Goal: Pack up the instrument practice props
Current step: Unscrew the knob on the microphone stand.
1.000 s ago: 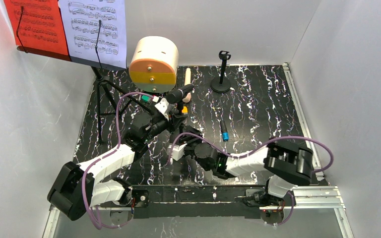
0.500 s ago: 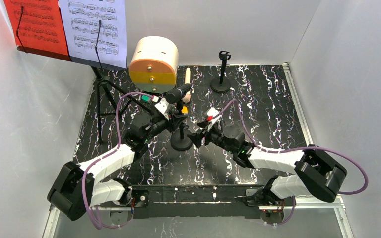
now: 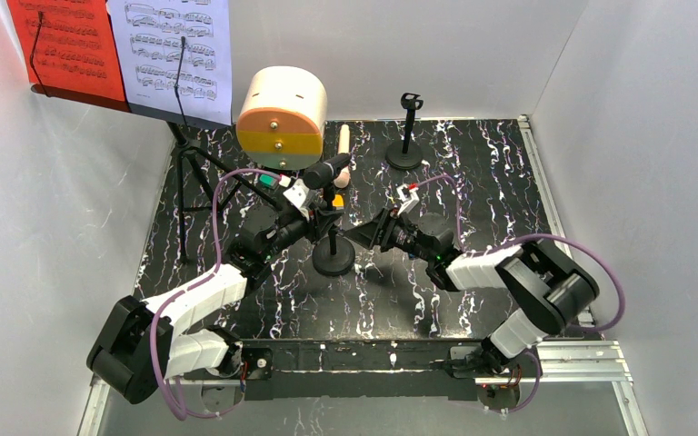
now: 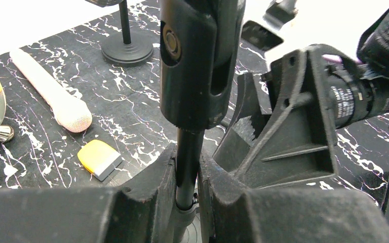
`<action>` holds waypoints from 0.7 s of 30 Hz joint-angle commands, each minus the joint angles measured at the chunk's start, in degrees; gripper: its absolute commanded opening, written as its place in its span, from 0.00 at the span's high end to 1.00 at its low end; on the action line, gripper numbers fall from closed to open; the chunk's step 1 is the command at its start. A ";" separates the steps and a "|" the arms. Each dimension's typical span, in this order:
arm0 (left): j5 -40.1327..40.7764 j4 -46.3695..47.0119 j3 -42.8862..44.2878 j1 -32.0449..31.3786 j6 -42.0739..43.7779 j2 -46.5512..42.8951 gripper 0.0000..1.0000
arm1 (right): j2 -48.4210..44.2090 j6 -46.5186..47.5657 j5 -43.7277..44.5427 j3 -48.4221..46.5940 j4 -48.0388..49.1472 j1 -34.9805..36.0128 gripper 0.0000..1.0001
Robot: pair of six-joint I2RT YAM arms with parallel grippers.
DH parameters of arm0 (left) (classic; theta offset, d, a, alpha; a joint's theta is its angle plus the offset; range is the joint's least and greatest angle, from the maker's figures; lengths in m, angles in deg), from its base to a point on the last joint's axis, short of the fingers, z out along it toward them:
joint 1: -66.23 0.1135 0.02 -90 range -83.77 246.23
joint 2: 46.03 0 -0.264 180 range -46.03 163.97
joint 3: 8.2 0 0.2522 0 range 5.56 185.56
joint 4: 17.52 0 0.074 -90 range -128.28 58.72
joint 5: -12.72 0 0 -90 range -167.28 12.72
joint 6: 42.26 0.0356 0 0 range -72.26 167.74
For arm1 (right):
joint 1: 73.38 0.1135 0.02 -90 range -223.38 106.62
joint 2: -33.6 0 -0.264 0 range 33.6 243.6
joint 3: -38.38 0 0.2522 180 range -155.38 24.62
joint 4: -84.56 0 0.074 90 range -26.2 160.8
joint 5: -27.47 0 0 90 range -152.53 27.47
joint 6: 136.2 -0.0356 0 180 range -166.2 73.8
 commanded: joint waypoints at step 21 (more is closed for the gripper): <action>-0.31 -6.05 0.16 -0.14 -1.27 1.18 1.00 | 11.27 -17.96 -14.23 -5.52 21.04 -2.83 0.43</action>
